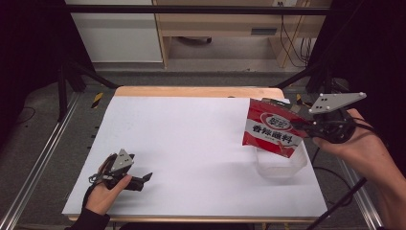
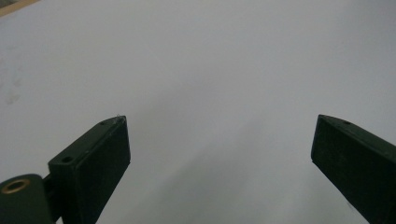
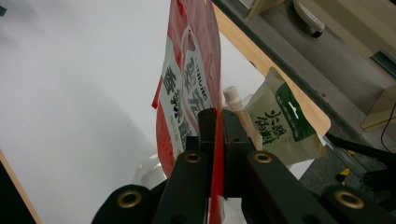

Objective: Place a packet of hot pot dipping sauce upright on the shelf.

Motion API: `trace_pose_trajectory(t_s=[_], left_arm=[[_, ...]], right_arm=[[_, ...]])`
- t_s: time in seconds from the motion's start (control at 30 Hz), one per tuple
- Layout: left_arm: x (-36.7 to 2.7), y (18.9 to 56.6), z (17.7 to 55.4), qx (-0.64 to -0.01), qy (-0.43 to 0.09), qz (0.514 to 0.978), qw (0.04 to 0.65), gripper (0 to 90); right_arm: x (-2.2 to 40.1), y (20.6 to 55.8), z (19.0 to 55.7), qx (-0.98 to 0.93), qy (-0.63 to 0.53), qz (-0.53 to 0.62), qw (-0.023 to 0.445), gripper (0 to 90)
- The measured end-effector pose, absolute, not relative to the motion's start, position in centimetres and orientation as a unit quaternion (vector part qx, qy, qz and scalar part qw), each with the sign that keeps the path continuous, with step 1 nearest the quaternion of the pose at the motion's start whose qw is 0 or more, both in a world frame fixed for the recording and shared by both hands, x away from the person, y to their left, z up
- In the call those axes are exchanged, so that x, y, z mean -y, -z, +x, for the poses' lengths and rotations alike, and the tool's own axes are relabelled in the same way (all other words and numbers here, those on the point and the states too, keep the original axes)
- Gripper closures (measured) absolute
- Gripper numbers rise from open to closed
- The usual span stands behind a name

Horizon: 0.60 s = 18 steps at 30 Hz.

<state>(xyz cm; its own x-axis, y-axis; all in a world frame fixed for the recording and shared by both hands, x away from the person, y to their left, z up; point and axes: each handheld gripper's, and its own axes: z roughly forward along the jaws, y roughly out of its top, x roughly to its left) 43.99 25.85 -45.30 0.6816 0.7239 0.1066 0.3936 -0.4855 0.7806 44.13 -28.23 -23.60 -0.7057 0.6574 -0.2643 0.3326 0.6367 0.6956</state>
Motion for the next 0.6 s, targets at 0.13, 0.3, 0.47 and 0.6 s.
trace_pose_trajectory(t_s=[0.13,0.3,0.47,0.6], left_arm=[[-25.9,45.3,44.0,-0.336,-0.218,0.832,0.385,4.3],[-25.9,45.3,44.0,-0.336,-0.217,0.833,0.384,4.3],[-25.9,45.3,44.0,-0.336,-0.217,0.832,0.384,4.3],[-25.9,45.3,44.0,-0.337,-0.217,0.832,0.384,4.3]], right_arm=[[28.5,23.6,44.2,-0.867,-0.316,0.288,0.257,90.0],[29.0,23.7,44.1,-0.864,-0.317,0.294,0.258,90.0],[29.8,23.9,44.0,-0.86,-0.318,0.303,0.26,90.0],[30.4,24.1,43.9,-0.857,-0.317,0.311,0.26,90.0]])
